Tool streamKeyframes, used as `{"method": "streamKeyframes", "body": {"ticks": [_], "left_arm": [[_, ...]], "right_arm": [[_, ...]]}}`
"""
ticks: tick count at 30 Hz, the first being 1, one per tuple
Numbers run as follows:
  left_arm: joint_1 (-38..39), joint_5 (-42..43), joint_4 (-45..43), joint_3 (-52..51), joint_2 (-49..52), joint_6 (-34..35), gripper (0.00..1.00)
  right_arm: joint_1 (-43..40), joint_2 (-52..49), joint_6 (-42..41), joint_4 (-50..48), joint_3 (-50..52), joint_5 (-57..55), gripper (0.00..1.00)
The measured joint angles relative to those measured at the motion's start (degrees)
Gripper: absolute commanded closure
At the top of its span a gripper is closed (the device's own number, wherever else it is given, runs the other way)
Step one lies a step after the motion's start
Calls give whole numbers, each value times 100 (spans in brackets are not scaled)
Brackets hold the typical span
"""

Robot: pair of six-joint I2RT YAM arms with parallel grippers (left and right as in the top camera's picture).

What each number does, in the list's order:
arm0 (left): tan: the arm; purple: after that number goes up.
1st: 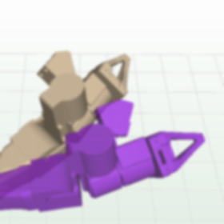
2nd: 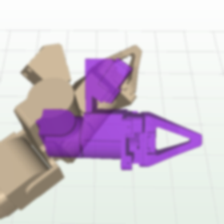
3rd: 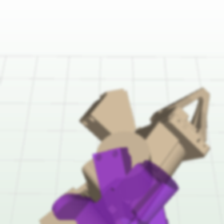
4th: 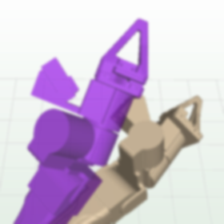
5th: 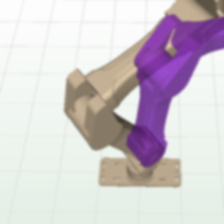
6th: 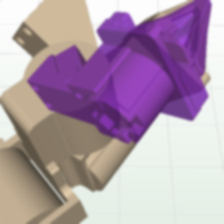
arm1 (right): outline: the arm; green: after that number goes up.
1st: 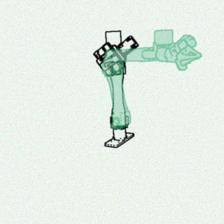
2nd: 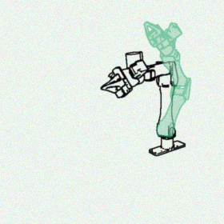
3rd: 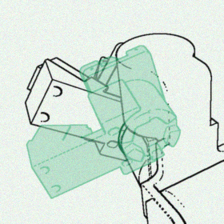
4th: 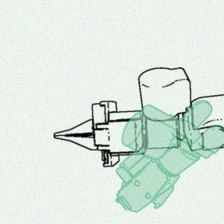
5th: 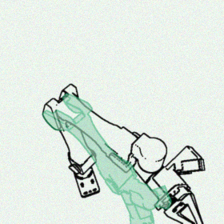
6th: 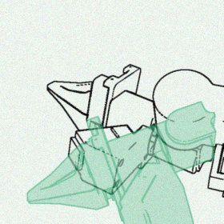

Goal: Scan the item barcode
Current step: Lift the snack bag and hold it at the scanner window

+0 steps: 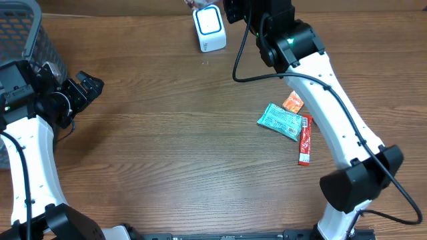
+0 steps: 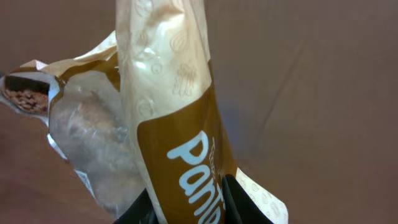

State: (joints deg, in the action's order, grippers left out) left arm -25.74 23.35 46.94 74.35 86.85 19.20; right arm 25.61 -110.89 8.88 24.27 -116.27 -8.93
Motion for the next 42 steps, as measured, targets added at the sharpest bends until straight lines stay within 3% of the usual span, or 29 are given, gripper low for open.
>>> {"method": "streamKeyframes", "body": {"ticks": [21, 42], "left_arm": [[0, 0, 0, 0, 0, 0, 0], [0, 0, -2, 0, 0, 0, 0]], "right_arm": [[4, -2557, 1373, -3788, -4, -2299, 96], [503, -3029, 1410, -3191, -7, -2796, 96]]}}
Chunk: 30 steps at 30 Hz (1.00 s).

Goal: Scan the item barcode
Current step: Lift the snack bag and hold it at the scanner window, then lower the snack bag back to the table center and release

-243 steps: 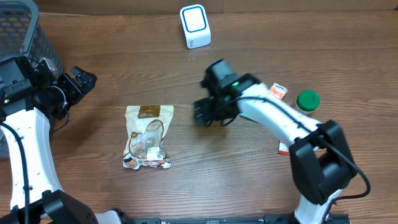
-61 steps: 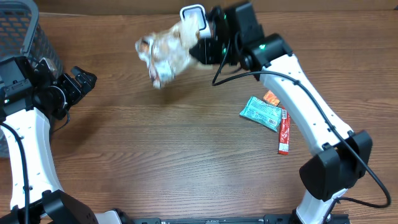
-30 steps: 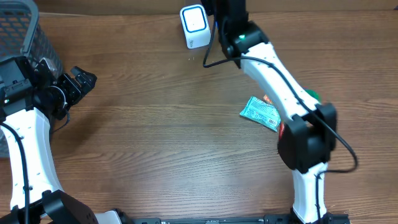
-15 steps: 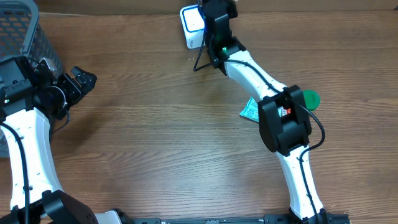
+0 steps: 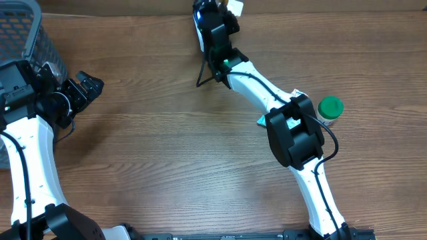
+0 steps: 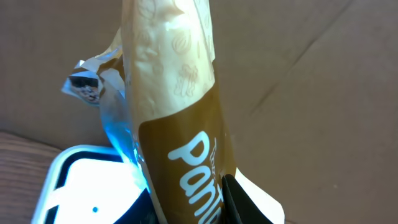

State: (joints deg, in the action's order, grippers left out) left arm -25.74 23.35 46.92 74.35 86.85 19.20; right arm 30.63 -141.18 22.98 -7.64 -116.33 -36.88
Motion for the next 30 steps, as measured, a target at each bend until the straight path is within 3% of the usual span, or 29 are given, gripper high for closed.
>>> {"method": "streamKeyframes", "body": {"ticks": [30], "left_arm": [[0, 0, 0, 0, 0, 0, 1]], "right_arm": [[542, 0, 284, 538, 0, -509, 96]]}}
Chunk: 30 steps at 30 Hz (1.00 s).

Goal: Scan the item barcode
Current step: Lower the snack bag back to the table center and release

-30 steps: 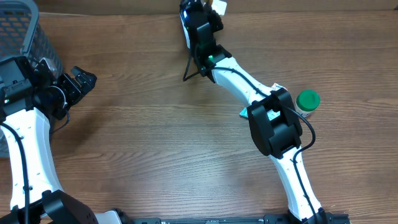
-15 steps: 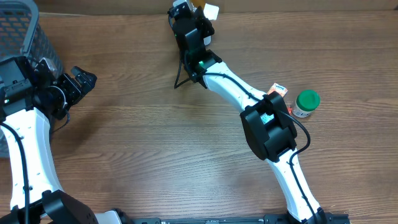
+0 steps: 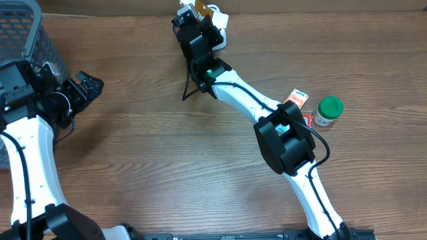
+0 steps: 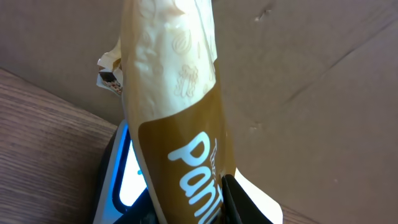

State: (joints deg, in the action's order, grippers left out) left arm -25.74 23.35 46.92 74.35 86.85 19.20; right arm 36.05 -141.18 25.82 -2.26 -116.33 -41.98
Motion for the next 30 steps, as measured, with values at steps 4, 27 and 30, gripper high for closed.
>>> {"method": "streamKeyframes", "body": {"ticks": [4, 27, 30], "left_arm": [[0, 0, 0, 0, 0, 0, 0], [0, 0, -2, 0, 0, 0, 0], [0, 0, 0, 0, 0, 0, 0]], "right_arm": [[0, 0, -2, 0, 0, -46, 96], [-164, 2033, -3058, 5716, -90, 3469, 96], [-254, 2013, -3250, 6531, -28, 4459, 94]]}}
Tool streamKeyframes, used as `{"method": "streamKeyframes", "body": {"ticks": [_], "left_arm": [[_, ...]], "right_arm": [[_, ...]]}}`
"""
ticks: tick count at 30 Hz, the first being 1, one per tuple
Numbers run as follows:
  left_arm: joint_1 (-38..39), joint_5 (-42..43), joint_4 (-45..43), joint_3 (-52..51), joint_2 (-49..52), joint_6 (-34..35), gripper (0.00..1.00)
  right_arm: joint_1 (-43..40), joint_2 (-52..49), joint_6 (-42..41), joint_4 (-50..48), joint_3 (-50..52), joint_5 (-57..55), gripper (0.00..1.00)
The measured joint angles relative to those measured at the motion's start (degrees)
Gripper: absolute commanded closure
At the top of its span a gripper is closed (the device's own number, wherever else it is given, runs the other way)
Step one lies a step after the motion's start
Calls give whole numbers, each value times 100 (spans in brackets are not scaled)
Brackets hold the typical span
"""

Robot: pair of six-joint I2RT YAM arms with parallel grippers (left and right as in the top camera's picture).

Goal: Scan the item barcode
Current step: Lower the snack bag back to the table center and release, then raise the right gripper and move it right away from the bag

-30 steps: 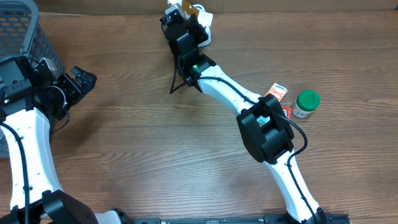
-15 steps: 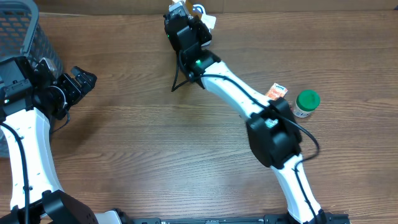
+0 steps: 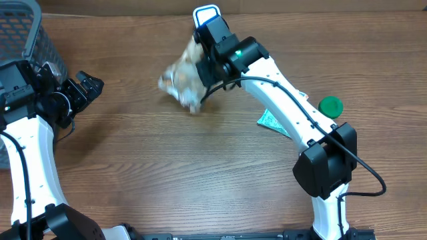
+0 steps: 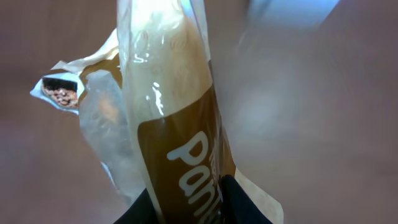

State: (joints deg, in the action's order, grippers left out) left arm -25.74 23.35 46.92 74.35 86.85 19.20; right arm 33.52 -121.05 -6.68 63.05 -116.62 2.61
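Note:
My right gripper (image 4: 186,200) is shut on a brown and cream snack bag (image 4: 174,118) printed with white letters. In the overhead view the right gripper (image 3: 202,69) holds the bag (image 3: 180,83), blurred, above the table, a little in front of and left of the scanner. The white scanner with a blue rim (image 3: 206,13) stands at the table's back edge and shows as a pale blur (image 4: 292,9) in the wrist view. My left gripper (image 3: 88,85) hangs open and empty at the far left.
A grey mesh basket (image 3: 23,33) stands at the back left corner. A teal packet (image 3: 268,120) and a green-capped jar (image 3: 329,105) lie on the right, partly behind my right arm.
My right gripper has moved the bag from right at the scanner's face to a spot in front of it and to the left, over the table. The left arm has not moved.
The right gripper held the bag at the back, just right of the scanner. Then the bag was over the scanner, lit blue, and stayed against it a second later. Now the bag is away from the scanner. The left gripper stayed open throughout.

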Motion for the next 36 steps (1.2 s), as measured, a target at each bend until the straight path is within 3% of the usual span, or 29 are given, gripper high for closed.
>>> {"method": "streamKeyframes", "body": {"ticks": [1, 2, 3, 4, 11, 36], "left_arm": [[0, 0, -2, 0, 0, 0, 0], [0, 0, 0, 0, 0, 0, 0], [0, 0, -2, 0, 0, 0, 0], [0, 0, 0, 0, 0, 0, 1], [0, 0, 0, 0, 0, 0, 1], [0, 0, 0, 0, 0, 0, 1]], "right_arm": [[-15, 0, -46, 216, 17, 216, 83], [-22, 0, -83, 387, 37, 389, 62], [-24, 0, -125, 577, 55, 540, 18], [-24, 0, -146, 741, 81, 658, 0], [-26, 0, -216, 1185, 107, 638, 0], [-44, 0, -232, 1196, 109, 461, 0]]}}
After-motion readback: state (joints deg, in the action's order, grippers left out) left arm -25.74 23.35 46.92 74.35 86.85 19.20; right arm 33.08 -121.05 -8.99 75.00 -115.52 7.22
